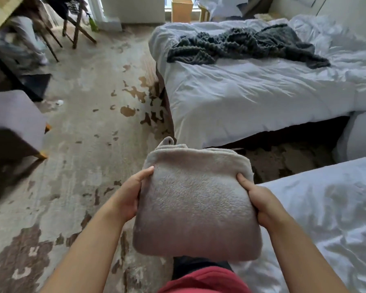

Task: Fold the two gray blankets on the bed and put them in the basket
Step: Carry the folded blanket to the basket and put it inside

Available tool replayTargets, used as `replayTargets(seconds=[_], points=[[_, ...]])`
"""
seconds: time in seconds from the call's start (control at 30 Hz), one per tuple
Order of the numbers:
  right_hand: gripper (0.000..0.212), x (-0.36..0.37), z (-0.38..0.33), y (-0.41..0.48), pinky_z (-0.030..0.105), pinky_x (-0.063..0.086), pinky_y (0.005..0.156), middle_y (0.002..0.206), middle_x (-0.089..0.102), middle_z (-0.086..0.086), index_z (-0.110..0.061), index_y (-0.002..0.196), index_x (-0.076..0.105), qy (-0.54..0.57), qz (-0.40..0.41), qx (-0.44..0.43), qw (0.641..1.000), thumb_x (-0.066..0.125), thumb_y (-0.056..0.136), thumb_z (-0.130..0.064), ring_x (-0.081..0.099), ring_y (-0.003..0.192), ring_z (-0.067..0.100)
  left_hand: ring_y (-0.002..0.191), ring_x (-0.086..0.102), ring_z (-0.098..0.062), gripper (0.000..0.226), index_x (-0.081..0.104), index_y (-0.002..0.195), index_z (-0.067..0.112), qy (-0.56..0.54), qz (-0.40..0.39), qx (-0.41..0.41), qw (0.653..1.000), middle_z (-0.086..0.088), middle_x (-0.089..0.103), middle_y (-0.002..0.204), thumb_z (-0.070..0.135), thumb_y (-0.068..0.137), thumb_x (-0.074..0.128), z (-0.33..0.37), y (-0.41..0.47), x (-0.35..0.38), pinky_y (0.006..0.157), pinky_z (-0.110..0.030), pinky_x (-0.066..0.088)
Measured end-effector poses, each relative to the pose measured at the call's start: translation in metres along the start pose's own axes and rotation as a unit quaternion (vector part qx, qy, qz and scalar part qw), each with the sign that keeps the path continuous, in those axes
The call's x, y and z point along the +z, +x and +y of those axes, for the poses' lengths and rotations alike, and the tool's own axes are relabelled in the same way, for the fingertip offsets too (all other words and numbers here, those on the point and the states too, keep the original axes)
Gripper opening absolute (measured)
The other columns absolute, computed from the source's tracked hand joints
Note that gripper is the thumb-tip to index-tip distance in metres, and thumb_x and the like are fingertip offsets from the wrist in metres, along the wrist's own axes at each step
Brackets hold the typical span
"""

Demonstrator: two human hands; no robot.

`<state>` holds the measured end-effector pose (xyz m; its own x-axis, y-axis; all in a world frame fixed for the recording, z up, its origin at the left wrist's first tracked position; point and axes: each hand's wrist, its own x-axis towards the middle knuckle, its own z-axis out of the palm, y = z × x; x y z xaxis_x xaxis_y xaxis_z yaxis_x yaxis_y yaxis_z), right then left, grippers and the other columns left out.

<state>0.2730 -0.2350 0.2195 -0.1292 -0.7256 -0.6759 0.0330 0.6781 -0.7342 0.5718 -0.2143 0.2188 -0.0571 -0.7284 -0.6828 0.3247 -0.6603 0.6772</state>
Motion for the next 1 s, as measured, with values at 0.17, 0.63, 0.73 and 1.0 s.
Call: replayTargets(seconds=[0.17,0.63,0.73,1.0], points=[[0.042,0.078,-0.105,0.100,0.043,0.054,0.089,0.097,0.075,0.013,-0.006,0.099,0.074,0.010,-0.107,0.035,0.994,0.072,0.079,-0.043,0.072,0.090,0.028,0.070,0.072,-0.020,0.042,0.079,0.071,0.014,-0.055,0.097,0.010,0.994,-0.009,0.075,0.080,0.036,0.092,0.051,0.091,0.056,-0.023,0.055,-0.025,0.054],[0.036,0.262,-0.296,0.296,0.041,0.052,0.086,0.107,0.072,0.016,-0.003,0.099,0.076,-0.024,-0.238,0.045,0.970,0.073,0.069,-0.024,0.070,0.095,0.029,0.065,0.072,-0.021,0.036,0.074,0.083,0.008,-0.103,0.177,-0.001,0.979,-0.012,0.075,0.082,0.038,0.091,0.057,0.309,0.241,-0.130,0.064,-0.032,0.048],[0.035,0.299,-0.342,0.338,0.038,0.053,0.081,0.101,0.073,0.015,-0.002,0.097,0.075,-0.018,-0.186,0.024,0.982,0.073,0.069,-0.023,0.072,0.087,0.026,0.069,0.073,-0.019,0.032,0.074,0.089,0.009,-0.075,0.139,-0.014,0.987,-0.010,0.076,0.085,0.038,0.088,0.060,0.375,0.304,-0.151,0.063,-0.032,0.049],[0.025,0.376,-0.449,0.414,0.034,0.055,0.068,0.099,0.074,0.011,-0.006,0.107,0.070,0.069,-0.041,0.016,0.997,0.065,0.085,-0.017,0.071,0.086,0.025,0.088,0.072,-0.019,0.032,0.072,0.106,0.013,0.004,0.059,-0.016,0.998,-0.008,0.075,0.097,0.039,0.091,0.058,0.538,0.437,-0.171,0.071,-0.031,0.052]])
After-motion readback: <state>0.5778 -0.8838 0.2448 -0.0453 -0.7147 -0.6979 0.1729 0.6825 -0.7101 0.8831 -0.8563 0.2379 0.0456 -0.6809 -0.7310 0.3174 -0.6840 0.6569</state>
